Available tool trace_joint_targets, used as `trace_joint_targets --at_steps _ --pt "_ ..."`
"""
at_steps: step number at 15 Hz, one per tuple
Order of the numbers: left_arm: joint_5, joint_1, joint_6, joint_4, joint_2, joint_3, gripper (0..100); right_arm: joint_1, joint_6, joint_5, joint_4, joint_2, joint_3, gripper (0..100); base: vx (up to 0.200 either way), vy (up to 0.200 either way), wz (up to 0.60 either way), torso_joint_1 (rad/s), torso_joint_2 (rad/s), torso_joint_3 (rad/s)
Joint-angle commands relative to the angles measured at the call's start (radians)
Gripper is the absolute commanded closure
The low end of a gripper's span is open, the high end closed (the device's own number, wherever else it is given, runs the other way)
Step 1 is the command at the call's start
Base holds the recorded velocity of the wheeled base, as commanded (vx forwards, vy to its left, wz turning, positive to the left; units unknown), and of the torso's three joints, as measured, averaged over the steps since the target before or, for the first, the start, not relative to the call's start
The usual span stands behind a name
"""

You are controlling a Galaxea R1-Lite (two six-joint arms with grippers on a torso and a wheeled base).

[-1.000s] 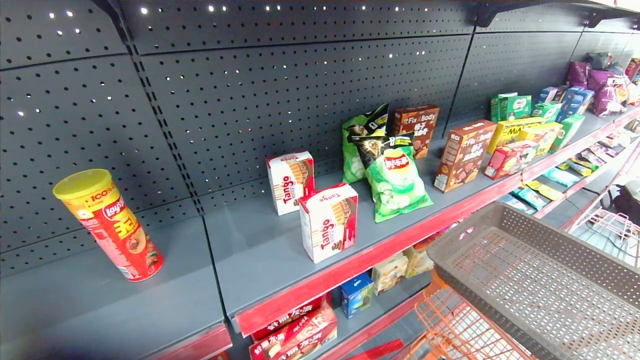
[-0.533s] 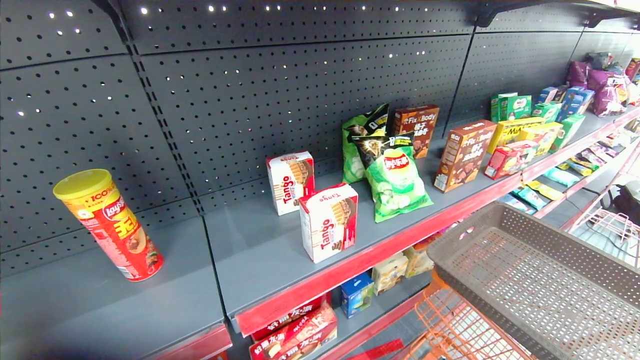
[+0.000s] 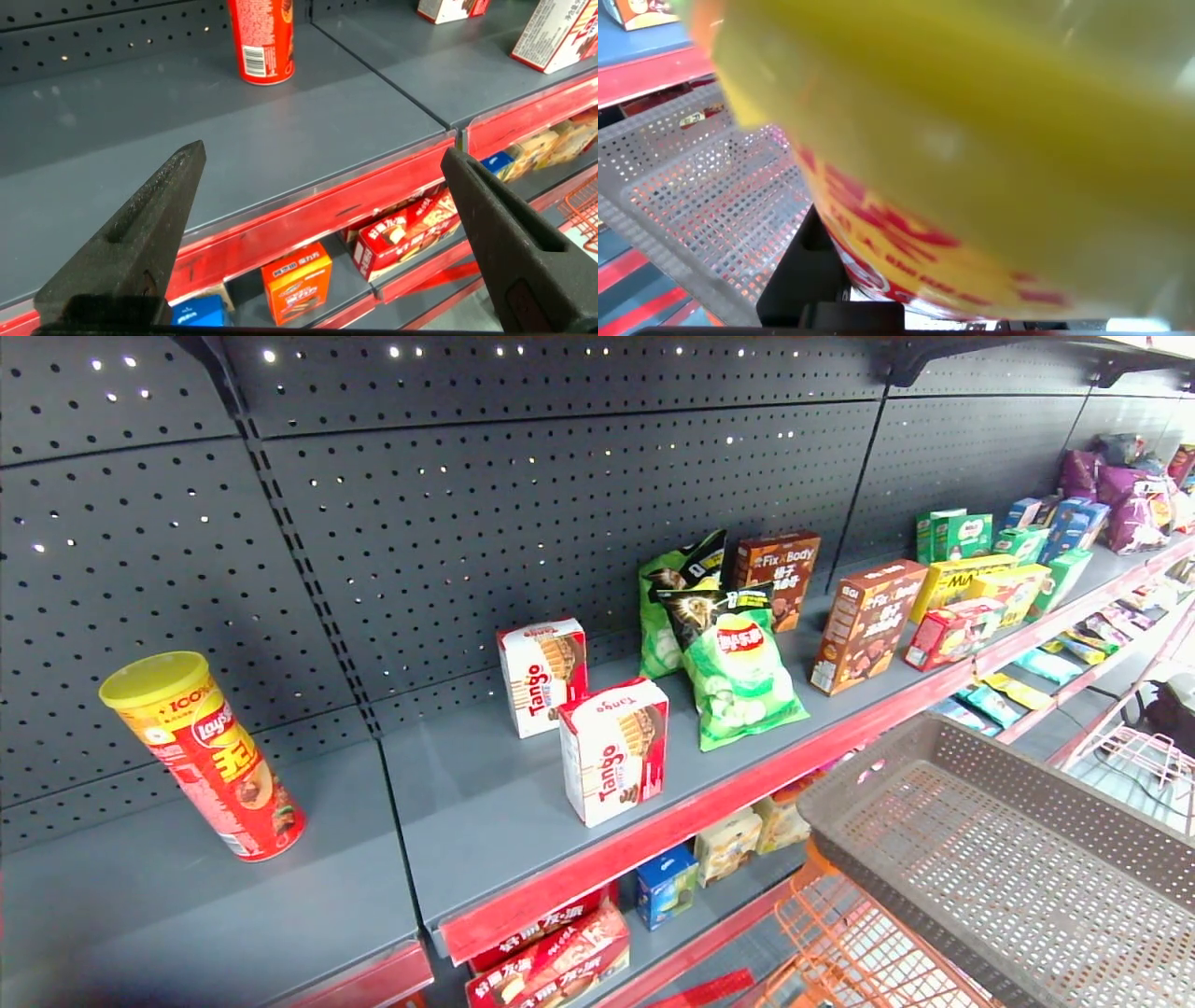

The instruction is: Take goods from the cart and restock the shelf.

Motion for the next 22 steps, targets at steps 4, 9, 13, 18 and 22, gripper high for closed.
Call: trace_joint_targets --at_steps 4,9,13,18,22 --pt "-0.001 0.0 -0.001 0.0 0.001 0.0 0 0.004 -0.002 0.0 -0.001 -0.003 -0.003 100 0.0 0.0 0.0 0.0 0.0 0.0" --pt "-0.001 0.0 -0.001 0.0 -0.001 0.0 0 0.007 -0.007 0.02 -0.009 -0.007 -0.008 100 0.0 0.0 0.24 0.001 0.0 0.002" --pt "-0.001 0.0 -0.001 0.0 -0.001 0.0 0 0.02 -0.009 0.02 -0.023 -0.011 -0.005 100 0.0 0.0 0.6 0.01 0.0 0.005" --pt "0.001 0.0 -0.002 0.0 0.001 0.0 0 0.02 -0.01 0.039 -0.021 -0.033 -0.002 100 0.0 0.0 0.6 -0.001 0.0 0.001" --pt "0.002 0.0 -0.004 0.0 0.001 0.0 0 0.02 -0.01 0.04 -0.018 -0.051 0.005 100 0.0 0.0 0.0 0.0 0.0 0.0"
